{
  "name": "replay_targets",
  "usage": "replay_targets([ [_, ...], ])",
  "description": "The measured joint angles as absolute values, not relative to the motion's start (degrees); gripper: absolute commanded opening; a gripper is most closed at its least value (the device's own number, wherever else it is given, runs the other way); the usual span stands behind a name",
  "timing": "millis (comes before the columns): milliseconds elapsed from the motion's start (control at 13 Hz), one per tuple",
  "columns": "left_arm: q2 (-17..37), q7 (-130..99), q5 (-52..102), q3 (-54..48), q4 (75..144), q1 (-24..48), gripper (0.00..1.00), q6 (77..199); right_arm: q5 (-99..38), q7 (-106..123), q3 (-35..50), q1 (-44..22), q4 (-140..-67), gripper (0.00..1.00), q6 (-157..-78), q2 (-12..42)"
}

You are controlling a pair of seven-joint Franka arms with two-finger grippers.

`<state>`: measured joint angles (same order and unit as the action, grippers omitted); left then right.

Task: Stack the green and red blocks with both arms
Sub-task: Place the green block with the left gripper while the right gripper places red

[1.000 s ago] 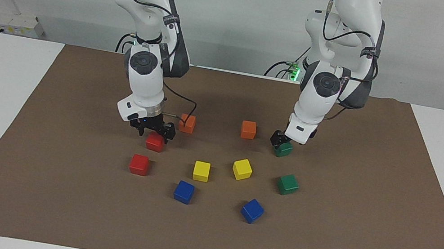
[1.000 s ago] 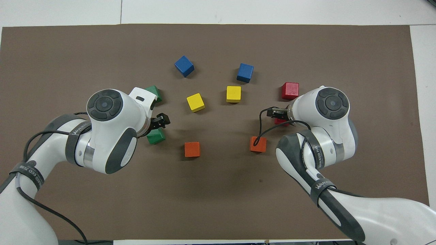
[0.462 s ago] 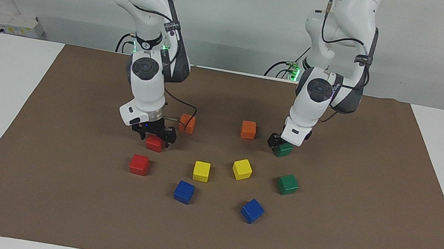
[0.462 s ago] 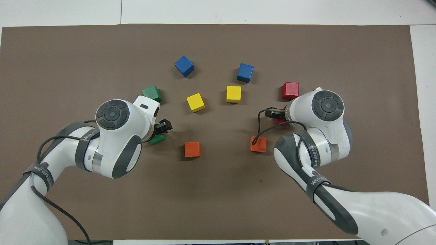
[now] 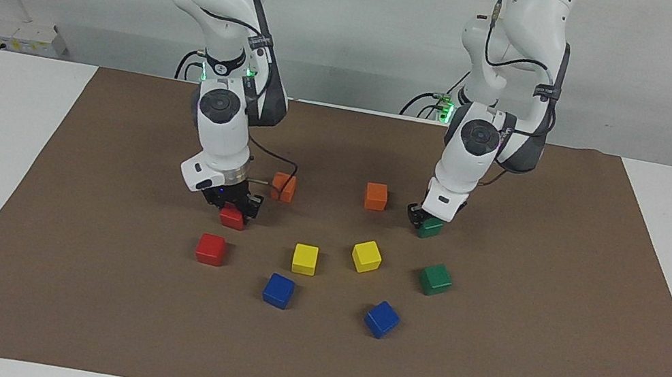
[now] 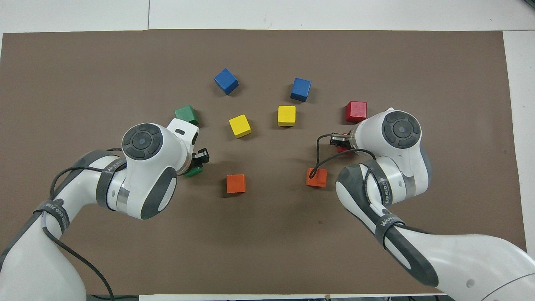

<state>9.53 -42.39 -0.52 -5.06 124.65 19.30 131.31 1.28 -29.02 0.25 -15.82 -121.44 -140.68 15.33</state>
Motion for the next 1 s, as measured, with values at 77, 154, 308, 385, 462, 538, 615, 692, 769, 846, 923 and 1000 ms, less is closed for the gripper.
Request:
replay_targets([
  [77,9.4,-41.1,-0.6,-4.8,123.7,19.2,0.0,130.0,1.3,-29.0,0.2,-15.8,-121.4,0.0,-140.5,15.3],
  [154,9.1,-37.4,-0.7,-4.4,121.9,18.8,0.0,126.7,1.4,-28.6,0.1,-15.6,-120.9,0.0,-139.0,15.2],
  [308,7.9,-26.1,-0.7,-3.8,117.4,15.2,0.0,119.3,1.5,-22.6,-0.2,-13.3,-116.9,0.0,-130.6,13.8],
  [385,7.2,-19.8,-0.8,-3.6,116.1,12.0,0.0,117.7,1.5,-17.8,-0.4,-10.9,-114.7,0.0,-126.5,12.5],
  [462,6.5,-13.5,-0.8,-3.5,115.7,8.5,0.0,117.2,1.4,-12.7,-0.5,-7.7,-113.3,0.0,-124.2,11.2],
  [538,6.2,-7.5,-0.8,-3.3,115.7,5.1,0.0,117.3,1.4,-8.0,-0.6,-4.5,-113.0,0.0,-123.5,10.1],
  [615,6.2,-2.4,-0.8,-3.3,115.7,2.1,0.0,117.5,1.4,-4.5,-0.7,-1.5,-113.5,0.0,-124.1,9.7],
  [692,6.2,1.4,-0.8,-3.2,115.8,-0.4,0.0,118.0,1.6,-2.4,-0.8,0.6,-114.7,0.0,-126.2,9.7],
  [769,6.4,3.5,-0.8,-3.2,115.9,-2.0,0.0,119.0,1.9,-1.7,-0.8,1.6,-116.4,0.0,-129.1,9.9],
  [846,6.7,4.3,-0.8,-3.2,116.1,-2.7,0.0,120.4,2.4,-1.7,-0.8,1.9,-117.7,0.0,-131.7,10.5],
  [923,7.3,4.4,-0.8,-3.2,116.4,-2.8,0.0,121.8,2.7,-1.7,-0.7,1.9,-118.4,0.0,-134.3,11.6],
  [1000,7.9,4.4,-0.8,-3.3,116.7,-2.8,0.0,123.0,3.0,-1.7,-0.8,2.0,-118.7,0.0,-136.7,13.1],
])
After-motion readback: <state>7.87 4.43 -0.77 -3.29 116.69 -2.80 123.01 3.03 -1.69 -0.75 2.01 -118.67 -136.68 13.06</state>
